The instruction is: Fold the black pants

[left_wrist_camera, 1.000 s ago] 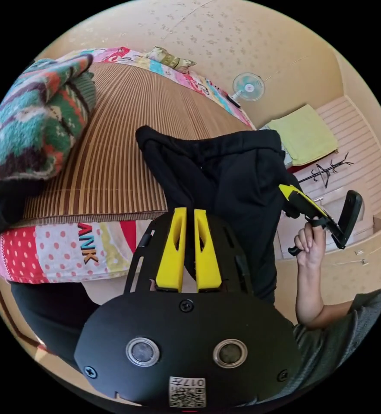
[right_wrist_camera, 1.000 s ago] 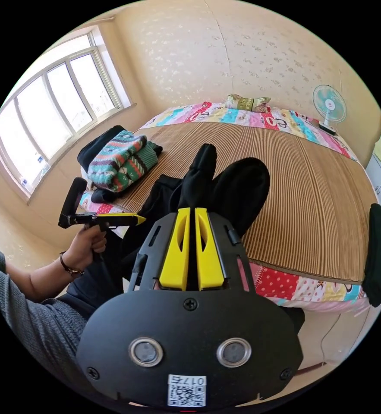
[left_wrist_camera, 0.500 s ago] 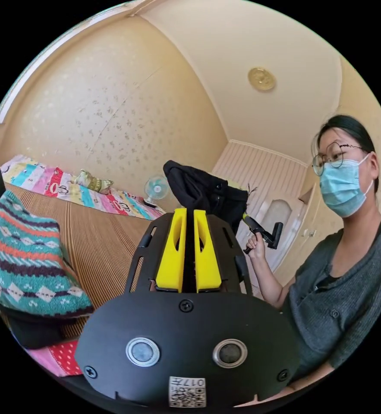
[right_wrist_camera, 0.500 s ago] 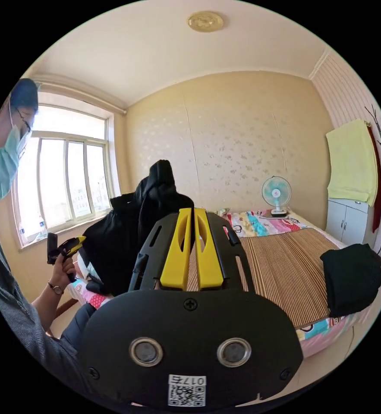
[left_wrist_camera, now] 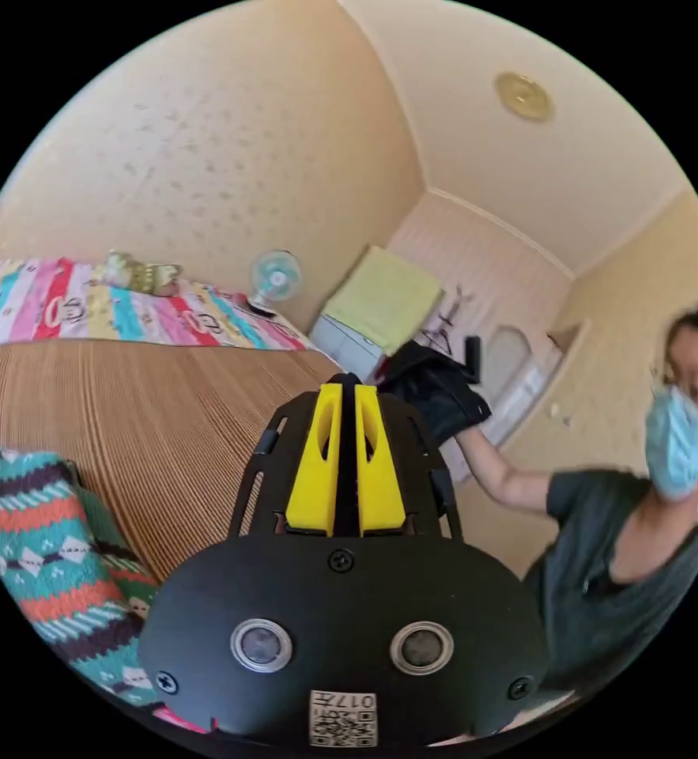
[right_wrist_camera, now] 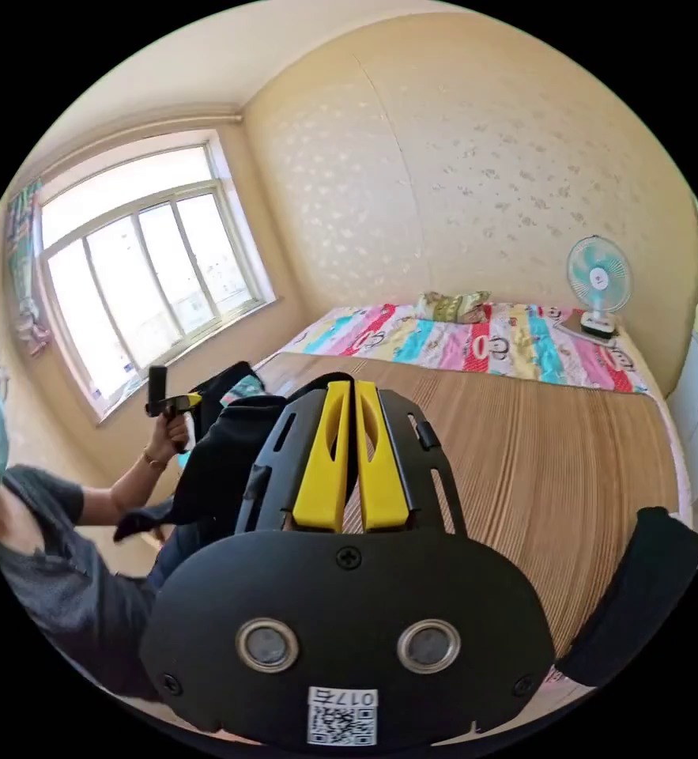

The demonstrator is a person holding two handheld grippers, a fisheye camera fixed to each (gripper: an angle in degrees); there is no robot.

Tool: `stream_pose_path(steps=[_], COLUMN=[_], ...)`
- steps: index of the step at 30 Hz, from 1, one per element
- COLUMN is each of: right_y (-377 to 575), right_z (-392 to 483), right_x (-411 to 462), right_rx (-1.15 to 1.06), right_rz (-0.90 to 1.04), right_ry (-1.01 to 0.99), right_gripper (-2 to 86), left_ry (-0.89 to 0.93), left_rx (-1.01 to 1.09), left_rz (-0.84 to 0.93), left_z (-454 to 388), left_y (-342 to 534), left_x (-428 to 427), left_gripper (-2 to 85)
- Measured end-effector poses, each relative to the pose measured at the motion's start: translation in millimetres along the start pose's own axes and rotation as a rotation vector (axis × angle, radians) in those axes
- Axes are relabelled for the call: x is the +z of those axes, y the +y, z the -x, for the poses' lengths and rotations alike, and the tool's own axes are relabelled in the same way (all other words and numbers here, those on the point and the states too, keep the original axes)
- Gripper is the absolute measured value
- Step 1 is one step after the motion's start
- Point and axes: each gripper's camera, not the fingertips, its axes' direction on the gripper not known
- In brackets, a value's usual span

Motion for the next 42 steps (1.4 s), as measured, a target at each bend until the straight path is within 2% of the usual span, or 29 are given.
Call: stream_pose_path(steps=[1,2,3,4,5,6,8,9,11,16,19,20,21,22,23,26,28,30,31,33,35,37,38,40,42], right_y=[-35,-51,-76,-94,-102,-114,-118,-108,-76,66,136,145,148,145,143,132,133,143,151,161,174,194,196,181,171], right_z=[-9,-13,-20,-27,-31,-32,-28,-25,-24,-58,-86,-89,-91,-100,-105,-129,-152,-176,-192,-217,-246,-273,-275,-258,-238], right_x=[-3,-6,-11,-10,-6,9,44,73,122,267,315,318,305,297,295,275,251,241,233,212,178,122,110,74,65], right_rx=[0.093,0.132,0.208,0.304,0.344,0.361,0.305,0.254,0.163,0.055,0.064,0.061,0.06,0.121,0.157,0.372,0.543,0.688,0.759,0.816,0.879,0.95,0.945,0.817,0.683], right_rz=[-0.159,-0.238,-0.358,-0.397,-0.383,-0.314,-0.14,-0.025,0.147,0.625,0.839,0.847,0.747,0.744,0.759,0.759,0.573,0.439,0.345,0.192,0.042,-0.071,-0.052,0.144,0.206], right_ry=[0.104,0.123,0.154,0.147,0.13,0.098,0.062,0.047,0.017,0.226,0.305,0.305,0.309,0.295,0.258,-0.154,-0.606,-0.871,-0.983,-1.026,-0.916,-0.546,-0.415,0.21,0.445], right_gripper=[2.6,3.0,3.8,7.1,8.7,9.5,9.2,8.8,8.9,12.5,13.4,12.7,11.4,7.9,6.1,3.8,3.0,2.6,2.4,2.1,1.8,1.4,1.2,0.8,0.7], left_ry=[-0.025,0.032,0.053,0.048,-0.03,-0.085,-0.259,-0.282,-0.323,-0.214,-0.134,-0.12,-0.114,-0.102,-0.09,-0.053,-0.043,-0.061,-0.096,-0.148,-0.191,-0.236,-0.275,-0.303,-0.291], left_rx=[-0.242,-0.369,-0.375,-0.311,-0.252,-0.239,-0.142,-0.103,-0.018,-0.094,-0.152,-0.169,-0.178,-0.193,-0.209,-0.272,-0.328,-0.382,-0.421,-0.462,-0.472,-0.457,-0.447,-0.444,-0.452], left_rz=[-0.162,-0.298,-0.352,-0.394,-0.336,-0.28,-0.038,0.016,0.188,0.451,0.512,0.519,0.521,0.521,0.511,0.464,0.439,0.43,0.427,0.424,0.417,0.413,0.406,0.411,0.443], left_z=[43,77,89,99,100,99,92,91,102,151,158,158,158,157,157,162,174,191,204,220,233,235,235,239,248], left_y=[-42,-74,-90,-121,-143,-149,-135,-122,-44,148,244,274,287,309,327,367,389,408,419,431,439,442,444,448,453], left_x=[-6,-11,-12,-13,-4,4,58,73,128,208,224,223,222,219,215,205,204,204,201,196,185,175,169,167,177], left_gripper=[3.4,6.2,7.5,10.4,12.2,12.6,15.3,15.3,14.3,12.9,12.8,12.7,12.7,12.7,12.9,13.4,13.6,14.6,15.7,16.4,16.5,16.1,16.1,16.4,16.4])
